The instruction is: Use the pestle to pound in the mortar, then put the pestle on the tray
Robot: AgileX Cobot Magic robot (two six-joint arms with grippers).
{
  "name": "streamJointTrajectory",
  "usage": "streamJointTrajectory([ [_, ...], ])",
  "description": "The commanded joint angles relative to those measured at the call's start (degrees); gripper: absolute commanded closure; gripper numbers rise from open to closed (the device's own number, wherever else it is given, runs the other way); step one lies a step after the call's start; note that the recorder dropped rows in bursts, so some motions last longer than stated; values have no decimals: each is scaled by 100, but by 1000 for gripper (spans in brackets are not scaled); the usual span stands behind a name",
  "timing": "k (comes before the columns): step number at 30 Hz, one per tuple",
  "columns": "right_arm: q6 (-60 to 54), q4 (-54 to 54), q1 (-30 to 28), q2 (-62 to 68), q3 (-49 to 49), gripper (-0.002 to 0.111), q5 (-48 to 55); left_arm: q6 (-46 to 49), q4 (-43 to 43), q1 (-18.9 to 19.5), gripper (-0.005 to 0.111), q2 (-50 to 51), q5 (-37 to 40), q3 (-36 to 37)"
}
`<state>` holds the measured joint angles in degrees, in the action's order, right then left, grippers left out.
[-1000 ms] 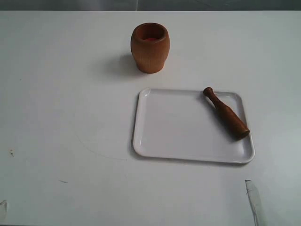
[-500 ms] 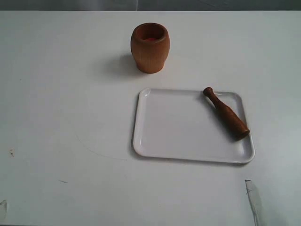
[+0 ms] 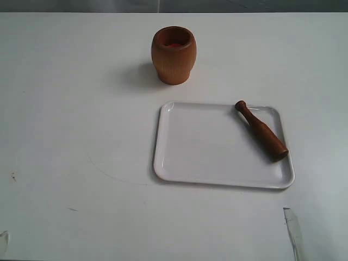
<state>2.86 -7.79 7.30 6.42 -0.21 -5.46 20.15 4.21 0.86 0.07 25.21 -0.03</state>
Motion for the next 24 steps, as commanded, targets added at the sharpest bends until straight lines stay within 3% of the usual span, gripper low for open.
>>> streamJointTrajectory([
  [1,-286,43,-39,-209,21,108,546,-47,-42,-44,107,-7,-17,3],
  [5,-286,-69,-39,-642,21,108,980,-47,-42,-44,107,-7,-17,3],
  [24,-416,-43,-52,-642,21,108,1087,-47,-42,-44,107,-7,-17,3],
])
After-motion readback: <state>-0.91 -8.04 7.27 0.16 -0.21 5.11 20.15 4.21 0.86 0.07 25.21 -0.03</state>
